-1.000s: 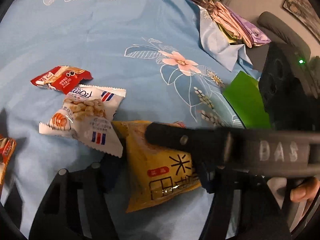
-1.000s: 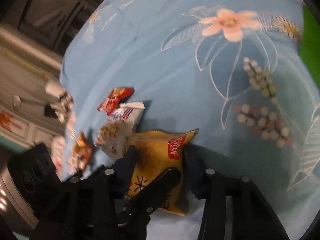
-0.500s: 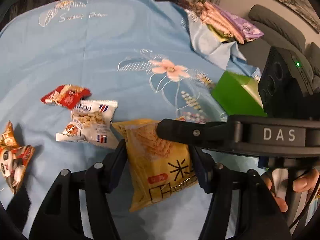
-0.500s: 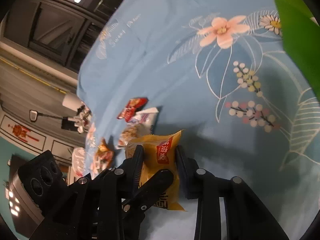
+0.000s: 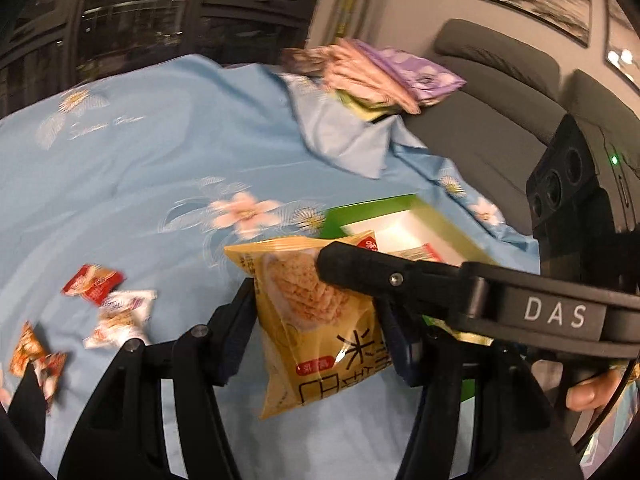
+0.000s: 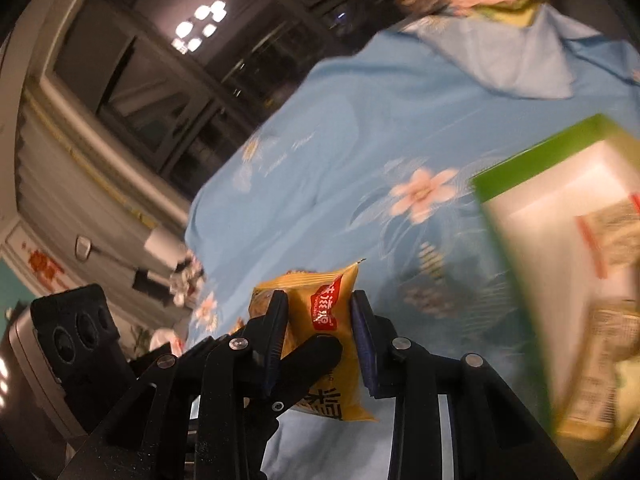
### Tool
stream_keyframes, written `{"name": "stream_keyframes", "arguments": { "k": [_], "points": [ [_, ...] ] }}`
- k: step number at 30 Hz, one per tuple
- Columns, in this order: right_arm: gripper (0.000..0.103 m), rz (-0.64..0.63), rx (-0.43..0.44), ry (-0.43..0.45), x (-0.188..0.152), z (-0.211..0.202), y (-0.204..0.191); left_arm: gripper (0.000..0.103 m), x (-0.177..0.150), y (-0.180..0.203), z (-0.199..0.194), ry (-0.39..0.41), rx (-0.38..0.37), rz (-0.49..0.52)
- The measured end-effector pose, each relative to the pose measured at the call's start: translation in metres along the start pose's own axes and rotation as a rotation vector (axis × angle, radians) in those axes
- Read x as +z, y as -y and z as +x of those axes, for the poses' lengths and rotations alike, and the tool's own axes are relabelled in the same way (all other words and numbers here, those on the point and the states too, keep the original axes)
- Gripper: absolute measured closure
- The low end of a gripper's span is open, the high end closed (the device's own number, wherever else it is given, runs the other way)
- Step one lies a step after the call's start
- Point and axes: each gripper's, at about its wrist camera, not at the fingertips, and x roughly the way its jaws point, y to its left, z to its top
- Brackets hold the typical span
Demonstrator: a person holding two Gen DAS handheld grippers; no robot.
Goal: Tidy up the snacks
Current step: 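Close the left gripper on the yellow bag held by the right gripper, then carry the yellow bag into the green box and open the left gripper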
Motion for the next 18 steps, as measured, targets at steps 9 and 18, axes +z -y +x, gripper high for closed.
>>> {"name": "stream_keyframes", "arguments": {
  "k": [9,18],
  "points": [
    [0.068,0.11,-0.082,0.207,0.016,-0.094,0.065,0.044,0.022,0.102,0.043,-0.011,-0.121,0.129],
    [0.068,0.262,-0.187,0.209,0.013,-0.112,0.143,0.045,0.004,0.146,0.111,-0.113,-0.159,0.121]
  ]
}}
